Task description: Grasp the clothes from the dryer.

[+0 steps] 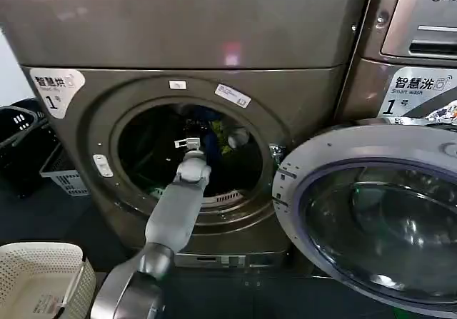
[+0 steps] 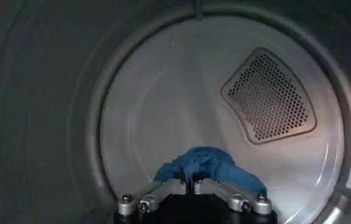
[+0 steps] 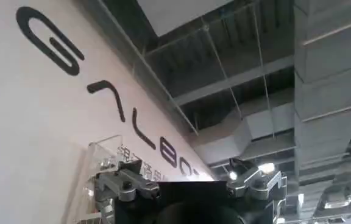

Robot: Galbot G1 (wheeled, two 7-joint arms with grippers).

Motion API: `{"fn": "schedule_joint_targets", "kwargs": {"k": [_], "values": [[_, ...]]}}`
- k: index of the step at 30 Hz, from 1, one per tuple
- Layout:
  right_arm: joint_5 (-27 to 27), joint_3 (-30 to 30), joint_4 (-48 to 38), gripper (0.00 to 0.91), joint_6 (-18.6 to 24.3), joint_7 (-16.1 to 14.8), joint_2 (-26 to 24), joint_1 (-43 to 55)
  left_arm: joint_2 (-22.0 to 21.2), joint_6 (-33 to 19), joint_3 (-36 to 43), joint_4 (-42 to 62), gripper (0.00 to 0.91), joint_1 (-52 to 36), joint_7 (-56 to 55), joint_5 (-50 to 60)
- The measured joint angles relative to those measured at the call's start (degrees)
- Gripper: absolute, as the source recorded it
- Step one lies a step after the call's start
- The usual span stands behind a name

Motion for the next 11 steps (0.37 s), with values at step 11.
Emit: {"fn": "schedule_joint_targets", "kwargs": {"k": [11], "values": [[-0.01,0.45,0.14,0.907,-0.74,-0.08,-0.06,-0.18,0.0,-0.12,-0.04,0.78,0.0,-0.03,0.27,0.16]]}}
